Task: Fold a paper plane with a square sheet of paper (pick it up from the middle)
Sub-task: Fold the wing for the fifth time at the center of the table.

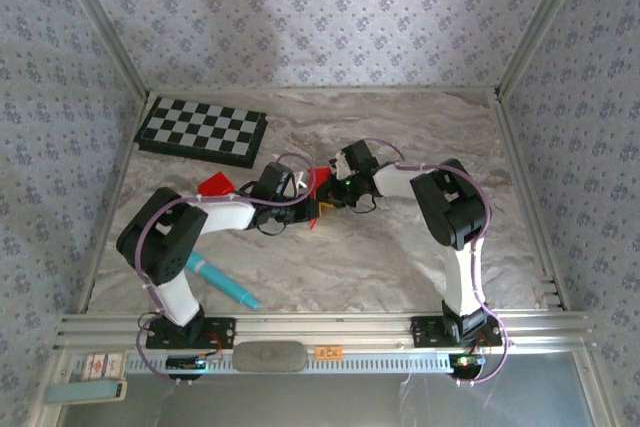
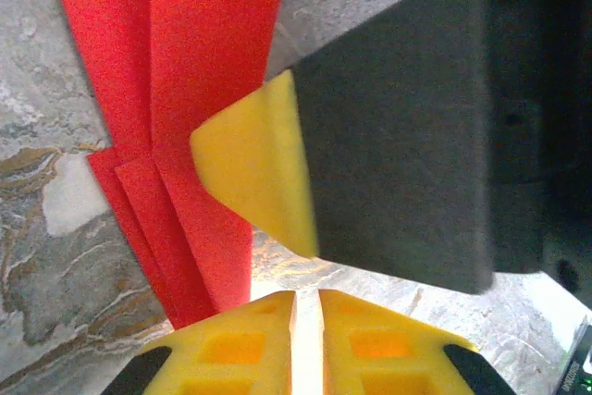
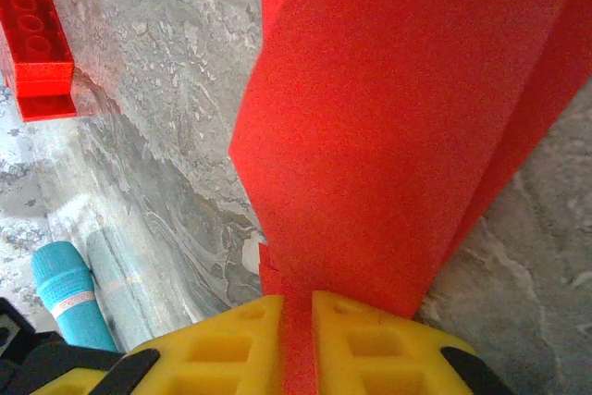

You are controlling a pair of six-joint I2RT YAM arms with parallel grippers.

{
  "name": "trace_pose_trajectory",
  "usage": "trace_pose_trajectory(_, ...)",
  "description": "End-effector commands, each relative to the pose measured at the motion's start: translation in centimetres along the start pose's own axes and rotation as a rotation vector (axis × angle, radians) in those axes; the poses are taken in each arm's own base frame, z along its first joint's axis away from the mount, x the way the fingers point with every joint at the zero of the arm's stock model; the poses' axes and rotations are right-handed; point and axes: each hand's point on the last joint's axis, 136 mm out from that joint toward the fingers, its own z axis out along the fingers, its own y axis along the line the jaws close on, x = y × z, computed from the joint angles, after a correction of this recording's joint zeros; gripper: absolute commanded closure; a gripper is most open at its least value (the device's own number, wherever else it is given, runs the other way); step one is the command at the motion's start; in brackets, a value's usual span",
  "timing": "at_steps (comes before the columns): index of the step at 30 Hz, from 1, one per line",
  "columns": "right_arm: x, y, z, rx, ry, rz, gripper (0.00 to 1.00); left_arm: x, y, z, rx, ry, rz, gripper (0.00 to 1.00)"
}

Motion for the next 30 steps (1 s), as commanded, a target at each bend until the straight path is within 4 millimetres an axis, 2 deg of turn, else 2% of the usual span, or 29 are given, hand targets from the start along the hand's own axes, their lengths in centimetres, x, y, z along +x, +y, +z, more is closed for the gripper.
trace_pose_trajectory(1,0.9,-1.5,0.7,0.054,0.033,0.025,0.82,-0.4,0.0,0.4,-0.010,0.002,0.019,0.87)
trace_pose_trajectory(15,0.6,0.2,0.0,0.000,0.030,-0.008,0.78,1.3,1.3,1.0,-0.019,0.035,-0.019,0.88)
trace_pose_trajectory(16,-0.3,1.2,-0.2,-0.016,0.013,-0.026,0.78,1.3,1.4,1.0,-0.020,0.035,-0.020,0.89)
trace_pose_trajectory(30,-0.7,1.9,-1.0,-0.018,-0.010,-0.041,0.79,2.5,2.5,1.6,-0.062,0.067,-0.032,0.93)
